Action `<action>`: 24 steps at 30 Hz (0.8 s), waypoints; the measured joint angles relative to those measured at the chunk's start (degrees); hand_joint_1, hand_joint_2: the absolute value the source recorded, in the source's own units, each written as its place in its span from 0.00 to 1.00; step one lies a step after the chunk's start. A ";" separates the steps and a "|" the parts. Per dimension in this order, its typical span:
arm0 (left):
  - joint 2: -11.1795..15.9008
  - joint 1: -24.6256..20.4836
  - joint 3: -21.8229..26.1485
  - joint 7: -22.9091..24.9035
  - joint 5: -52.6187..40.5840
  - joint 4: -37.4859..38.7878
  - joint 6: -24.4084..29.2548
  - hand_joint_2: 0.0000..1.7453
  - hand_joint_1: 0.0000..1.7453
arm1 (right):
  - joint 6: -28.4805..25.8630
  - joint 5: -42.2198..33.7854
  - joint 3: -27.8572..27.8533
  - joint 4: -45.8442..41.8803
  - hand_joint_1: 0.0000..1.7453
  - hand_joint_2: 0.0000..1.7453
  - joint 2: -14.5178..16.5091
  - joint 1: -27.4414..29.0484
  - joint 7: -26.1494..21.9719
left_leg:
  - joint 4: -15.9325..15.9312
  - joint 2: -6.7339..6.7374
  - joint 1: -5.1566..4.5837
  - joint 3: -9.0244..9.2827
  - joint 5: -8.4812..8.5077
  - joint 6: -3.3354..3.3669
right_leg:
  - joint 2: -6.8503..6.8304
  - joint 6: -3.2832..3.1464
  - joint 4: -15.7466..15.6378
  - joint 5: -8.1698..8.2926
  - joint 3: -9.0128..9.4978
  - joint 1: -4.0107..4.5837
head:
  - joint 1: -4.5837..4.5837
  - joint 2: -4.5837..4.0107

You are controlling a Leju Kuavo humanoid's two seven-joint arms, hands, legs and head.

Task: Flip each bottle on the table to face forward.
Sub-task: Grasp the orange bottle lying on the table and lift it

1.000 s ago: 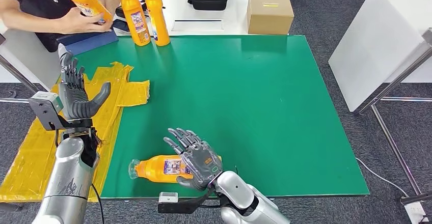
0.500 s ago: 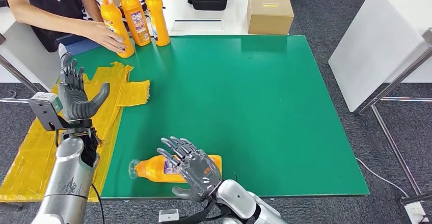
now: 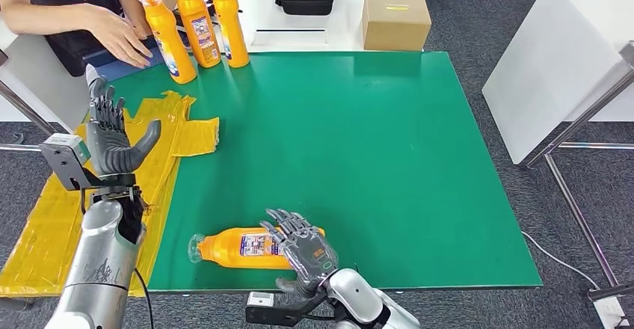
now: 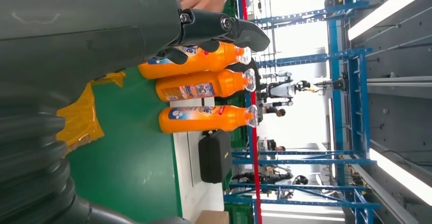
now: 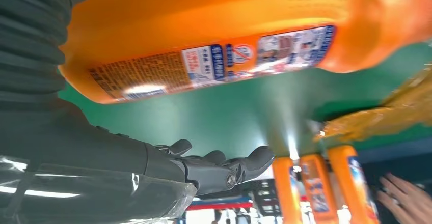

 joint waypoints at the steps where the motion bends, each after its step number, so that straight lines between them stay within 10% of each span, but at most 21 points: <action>1: -0.02 0.00 0.00 0.03 0.11 0.00 -0.30 1.00 0.00 | 0.00 0.02 -0.25 0.42 0.00 1.00 0.04 -0.03 0.24 | 0.00 0.00 0.00 0.00 0.00 0.00 | 0.00 0.00 0.00 0.00 0.00 0.00 | -0.01 0.00; 24: -1.57 2.17 -0.04 0.23 -0.04 -1.95 -2.01 1.00 0.00 | 0.37 2.97 -5.69 8.14 0.00 1.00 2.44 -0.02 4.25 | 0.00 0.00 0.00 0.01 0.00 0.00 | 0.00 0.00 0.00 0.00 0.00 0.00 | 0.00 0.00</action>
